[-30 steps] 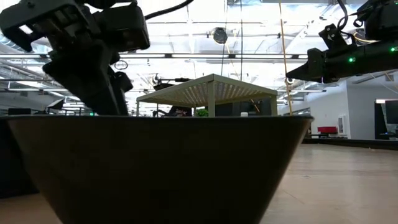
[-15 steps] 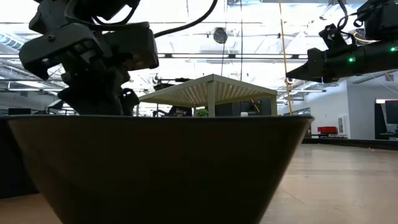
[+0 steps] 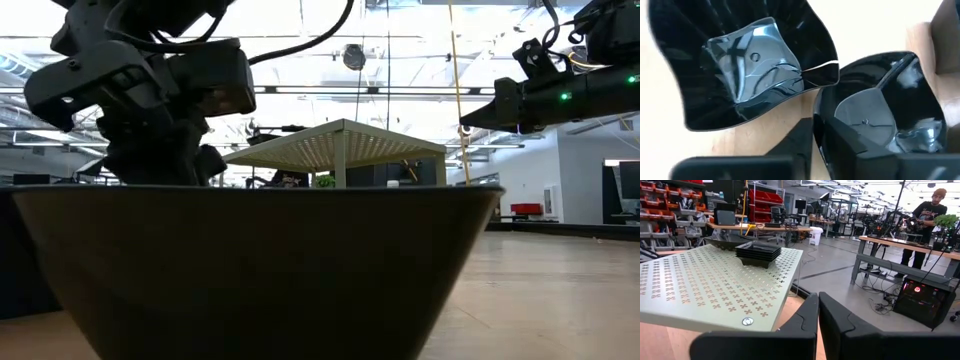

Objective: Pick & Place Mini shaped plates
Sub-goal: Stack the leaf-shaped plate on top of the other leaf-shaped plate on the shelf

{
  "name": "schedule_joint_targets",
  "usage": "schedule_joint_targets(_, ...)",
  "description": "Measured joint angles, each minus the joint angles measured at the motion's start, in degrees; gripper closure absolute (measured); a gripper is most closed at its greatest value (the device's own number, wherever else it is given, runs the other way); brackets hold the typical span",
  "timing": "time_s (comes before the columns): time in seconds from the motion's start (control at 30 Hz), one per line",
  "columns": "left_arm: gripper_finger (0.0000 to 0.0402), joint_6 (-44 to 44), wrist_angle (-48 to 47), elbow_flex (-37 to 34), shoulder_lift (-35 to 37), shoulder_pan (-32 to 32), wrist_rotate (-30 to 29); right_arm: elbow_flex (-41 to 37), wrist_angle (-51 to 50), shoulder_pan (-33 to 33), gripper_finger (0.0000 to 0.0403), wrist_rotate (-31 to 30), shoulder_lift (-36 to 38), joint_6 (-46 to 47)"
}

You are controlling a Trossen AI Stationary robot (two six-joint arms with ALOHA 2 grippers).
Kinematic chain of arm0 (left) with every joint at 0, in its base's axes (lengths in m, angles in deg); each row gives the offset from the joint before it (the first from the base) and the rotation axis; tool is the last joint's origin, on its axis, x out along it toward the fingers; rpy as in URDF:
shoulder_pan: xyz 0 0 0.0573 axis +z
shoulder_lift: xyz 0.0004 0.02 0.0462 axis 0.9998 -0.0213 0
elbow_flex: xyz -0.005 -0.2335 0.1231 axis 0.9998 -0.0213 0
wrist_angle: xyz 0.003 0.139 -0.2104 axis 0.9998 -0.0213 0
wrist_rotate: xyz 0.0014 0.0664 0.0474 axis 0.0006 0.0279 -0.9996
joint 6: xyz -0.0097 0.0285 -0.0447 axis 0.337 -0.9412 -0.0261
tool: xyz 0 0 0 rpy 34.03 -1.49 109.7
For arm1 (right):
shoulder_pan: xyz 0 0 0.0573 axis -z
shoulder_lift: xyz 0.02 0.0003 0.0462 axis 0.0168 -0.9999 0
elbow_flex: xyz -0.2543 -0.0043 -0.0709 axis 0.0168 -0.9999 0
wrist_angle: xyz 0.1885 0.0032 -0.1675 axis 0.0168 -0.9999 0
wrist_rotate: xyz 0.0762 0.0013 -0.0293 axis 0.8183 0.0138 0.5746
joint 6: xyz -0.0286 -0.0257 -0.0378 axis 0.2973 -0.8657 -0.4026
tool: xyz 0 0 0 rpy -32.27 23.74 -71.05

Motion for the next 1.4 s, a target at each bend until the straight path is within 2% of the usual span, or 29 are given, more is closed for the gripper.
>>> schedule_joint_targets(0.1, 0.0391, -1.1, 0.1, 0.0, 0.8, 0.7, 3.9, 0.0, 0.0, 0.0, 0.0399, 0.0, 0.0, 0.0)
schedule_joint_targets(0.17, 0.0394, -1.4, 0.3, 0.0, 1.7, 1.2, 5.4, 0.0, 0.0, 0.0, 0.0399, 0.0, 0.0, 0.0)
schedule_joint_targets(0.4, 0.0397, -3.9, -0.1, 0.0, 8.1, 1.3, 2.2, 0.0, 0.0, 0.0, 0.0399, 0.0, 0.0, 0.0)
schedule_joint_targets(0.67, 0.0397, -4.2, 0.2, 0.0, 17.9, 1.5, -8.9, 0.0, 0.0, 0.0, 0.0399, 0.0, 0.0, 0.0)
schedule_joint_targets(0.83, 0.0391, 12.5, 0.2, 0.0, 24.1, 4.2, -20.1, 0.0, 0.0, 0.0, 0.0399, 0.0, 0.0, 0.0)
schedule_joint_targets(1.0, 0.0395, 19.2, 0.1, 0.0, 29.6, 9.1, -29.1, 0.0, 0.0, 0.0, 0.0399, 0.0, 0.0, 0.0)
schedule_joint_targets(1.17, 0.0393, 18.4, 3.2, 0.0, 31.8, 13.8, -43.8, 0.0, 0.0, 0.0, 0.0399, 0.0, 0.0, 0.0)
schedule_joint_targets(1.23, 0.0397, 16.6, 4.9, 0.0, 31.7, 15.8, -47.0, 0.0, 0.0, 0.0, 0.0399, 0.0, 0.0, 0.0)
schedule_joint_targets(1.4, 0.0385, 20.6, 11.7, 0.1, 29.9, 20.8, -53.5, 0.0, 0.0, 0.0, 0.0399, 0.0, 0.0, 0.0)
